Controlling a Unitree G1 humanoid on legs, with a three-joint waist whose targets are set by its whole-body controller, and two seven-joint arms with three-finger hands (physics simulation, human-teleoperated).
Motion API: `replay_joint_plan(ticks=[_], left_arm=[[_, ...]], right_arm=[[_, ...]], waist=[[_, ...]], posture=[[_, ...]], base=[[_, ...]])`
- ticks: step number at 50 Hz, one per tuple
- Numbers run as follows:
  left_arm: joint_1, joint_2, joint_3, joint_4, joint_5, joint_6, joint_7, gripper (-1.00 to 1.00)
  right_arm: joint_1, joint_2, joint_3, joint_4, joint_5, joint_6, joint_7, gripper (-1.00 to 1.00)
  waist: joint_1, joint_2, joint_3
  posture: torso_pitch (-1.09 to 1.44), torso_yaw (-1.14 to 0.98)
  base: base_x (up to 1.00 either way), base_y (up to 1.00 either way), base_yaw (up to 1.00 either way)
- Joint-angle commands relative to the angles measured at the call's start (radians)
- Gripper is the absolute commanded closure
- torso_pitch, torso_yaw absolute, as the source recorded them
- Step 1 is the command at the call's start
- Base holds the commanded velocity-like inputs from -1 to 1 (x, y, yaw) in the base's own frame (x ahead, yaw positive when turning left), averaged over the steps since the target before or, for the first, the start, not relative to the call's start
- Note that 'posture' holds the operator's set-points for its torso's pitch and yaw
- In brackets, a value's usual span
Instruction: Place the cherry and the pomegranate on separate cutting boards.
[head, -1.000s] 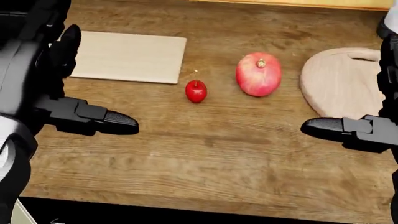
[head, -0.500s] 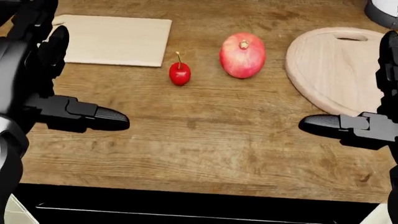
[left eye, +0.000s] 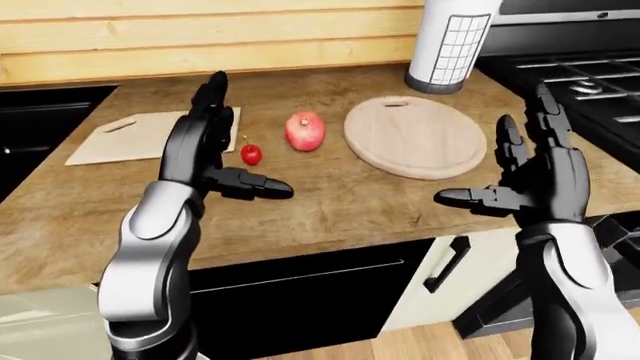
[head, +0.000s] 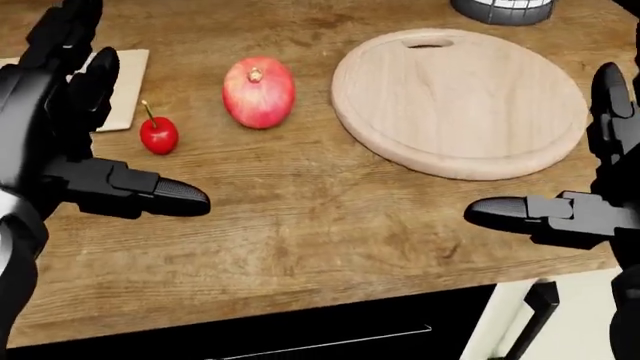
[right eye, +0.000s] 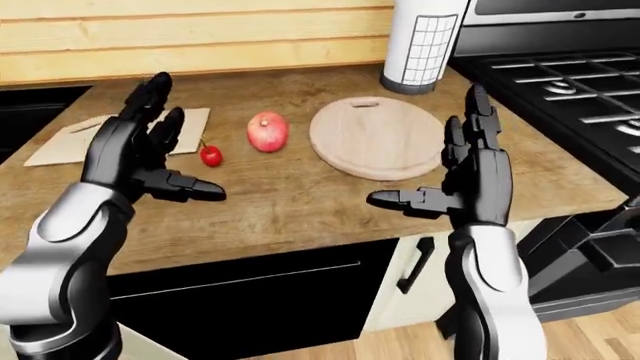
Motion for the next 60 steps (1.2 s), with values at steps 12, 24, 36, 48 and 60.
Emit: replay_joint_plan(ticks=[12, 24, 36, 48, 60], left_arm=[[-0.025, 0.015, 0.020, -0.026, 0.003, -0.062, 0.016, -1.00], [-0.022, 0.011, 0.014, -0.020, 0.007, -0.069, 0.015, -1.00], [-0.031, 0.013, 0.012, -0.028, 0.011, -0.054, 0.013, -1.00], [-0.027, 0.010, 0.014, -0.017, 0.013, -0.069, 0.009, -1.00], [-0.018, 0.017, 0.028, -0.032, -0.004, -0.064, 0.014, -1.00]], right_arm=[[-0.025, 0.014, 0.000, -0.039, -0.023, -0.058, 0.039, -1.00], [-0.028, 0.010, -0.015, -0.042, 0.022, -0.059, 0.019, -1.00], [-0.022, -0.008, -0.039, -0.025, 0.043, -0.068, -0.007, -1.00], [-0.021, -0.003, -0.022, -0.027, 0.026, -0.075, -0.002, -1.00], [-0.040, 0.003, -0.005, -0.061, 0.011, -0.039, 0.002, -1.00]], waist=[[-0.021, -0.001, -0.053], [0.007, 0.065, -0.043], [-0.002, 0.047, -0.055], [0.004, -0.041, -0.032], [-0.010, 0.037, -0.030]], posture=[[0.00, 0.00], [0.00, 0.00], [0.00, 0.00], [0.00, 0.00], [0.00, 0.00]], base=[[0.01, 0.48, 0.00], [0.01, 0.27, 0.33], [0.01, 0.00, 0.00], [0.14, -0.01, 0.00], [0.22, 0.00, 0.00]])
